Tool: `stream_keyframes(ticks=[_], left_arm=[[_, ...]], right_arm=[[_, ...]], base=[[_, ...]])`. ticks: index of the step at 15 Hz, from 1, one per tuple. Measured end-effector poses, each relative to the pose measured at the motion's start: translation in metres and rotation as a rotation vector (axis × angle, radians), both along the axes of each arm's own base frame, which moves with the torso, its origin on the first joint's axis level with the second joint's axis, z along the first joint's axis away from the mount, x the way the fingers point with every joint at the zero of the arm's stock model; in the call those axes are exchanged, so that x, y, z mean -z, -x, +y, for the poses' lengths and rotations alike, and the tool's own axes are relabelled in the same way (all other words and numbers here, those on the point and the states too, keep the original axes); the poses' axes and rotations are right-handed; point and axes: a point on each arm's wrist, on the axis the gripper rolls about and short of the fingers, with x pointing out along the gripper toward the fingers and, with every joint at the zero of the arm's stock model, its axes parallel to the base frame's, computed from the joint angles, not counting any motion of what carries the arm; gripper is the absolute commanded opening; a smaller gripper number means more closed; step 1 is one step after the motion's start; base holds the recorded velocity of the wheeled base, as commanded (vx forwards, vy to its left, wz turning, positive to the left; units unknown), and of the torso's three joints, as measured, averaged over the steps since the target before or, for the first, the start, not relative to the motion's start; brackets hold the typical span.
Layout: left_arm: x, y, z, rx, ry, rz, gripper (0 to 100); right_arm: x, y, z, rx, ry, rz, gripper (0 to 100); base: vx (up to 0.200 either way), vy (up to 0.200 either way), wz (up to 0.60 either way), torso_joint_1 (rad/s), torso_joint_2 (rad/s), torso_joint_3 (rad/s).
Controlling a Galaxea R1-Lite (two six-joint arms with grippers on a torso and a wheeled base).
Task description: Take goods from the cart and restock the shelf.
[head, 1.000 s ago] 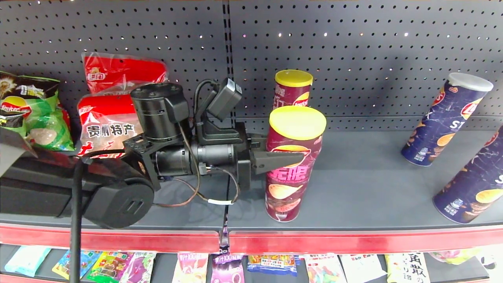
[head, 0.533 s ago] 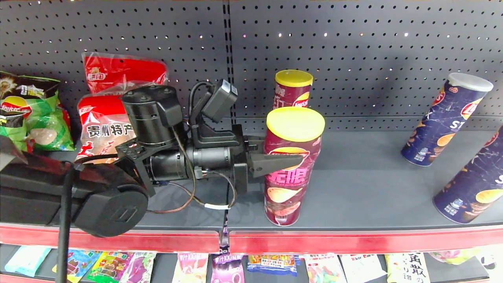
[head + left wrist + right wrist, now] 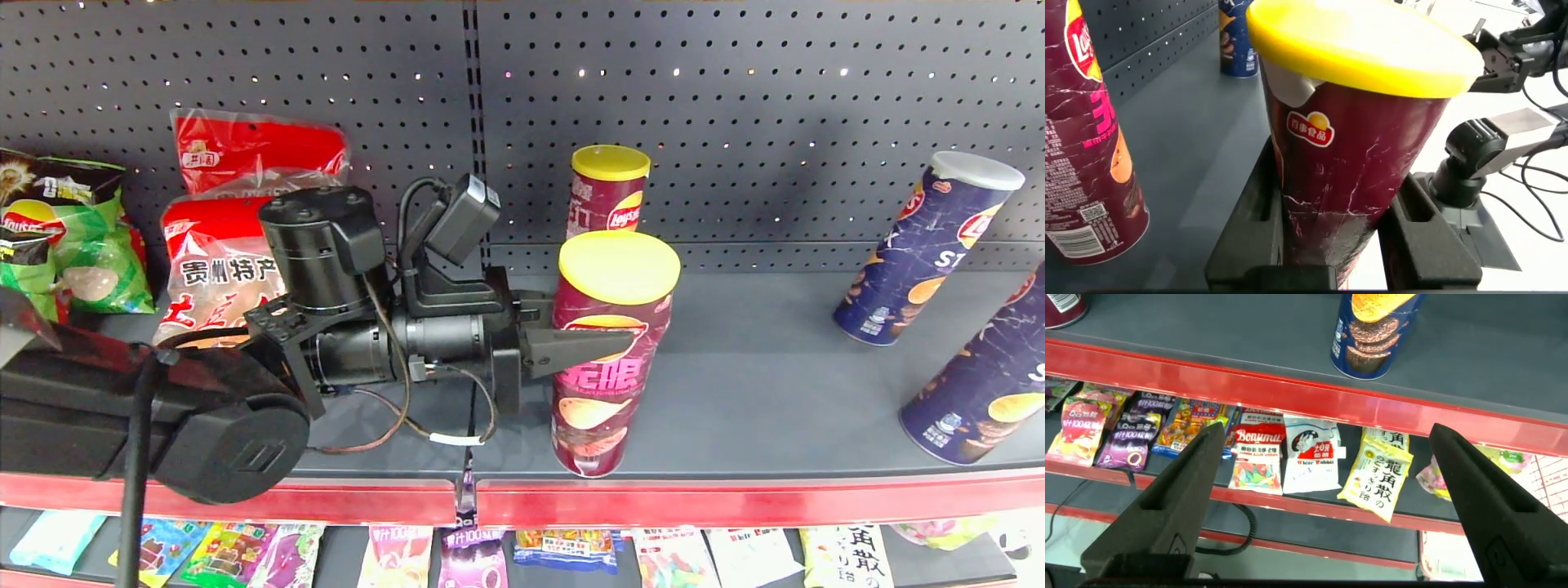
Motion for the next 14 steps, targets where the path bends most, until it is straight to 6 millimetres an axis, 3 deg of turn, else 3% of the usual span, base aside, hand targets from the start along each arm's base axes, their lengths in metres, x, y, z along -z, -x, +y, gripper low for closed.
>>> stream_keyframes(ticks=[1,2,9,14], left_arm=[[0.0,0.0,0.0,0.0,-0.001,0.0,0],[0.0,0.0,0.0,0.0,-0.001,0.0,100],[0.004,0.004,0.004,-0.013,-0.009,0.009,100],[0.007,0.009,0.028,-0.066,0.003,-0.006,100]], right_arm=[[0.0,0.0,0.0,0.0,0.0,0.0,100],[0.0,0.0,0.0,0.0,0.0,0.0,100],[0.0,0.0,0.0,0.001,0.0,0.0,100],[0.002,0.0,0.0,0.0,0.0,0.001,100]], base=[[0.0,0.0,0.0,0.0,0.0,0.0],[0.0,0.0,0.0,0.0,0.0,0.0],[0.0,0.0,0.0,0.0,0.0,0.0],[0.0,0.0,0.0,0.0,0.0,0.0]])
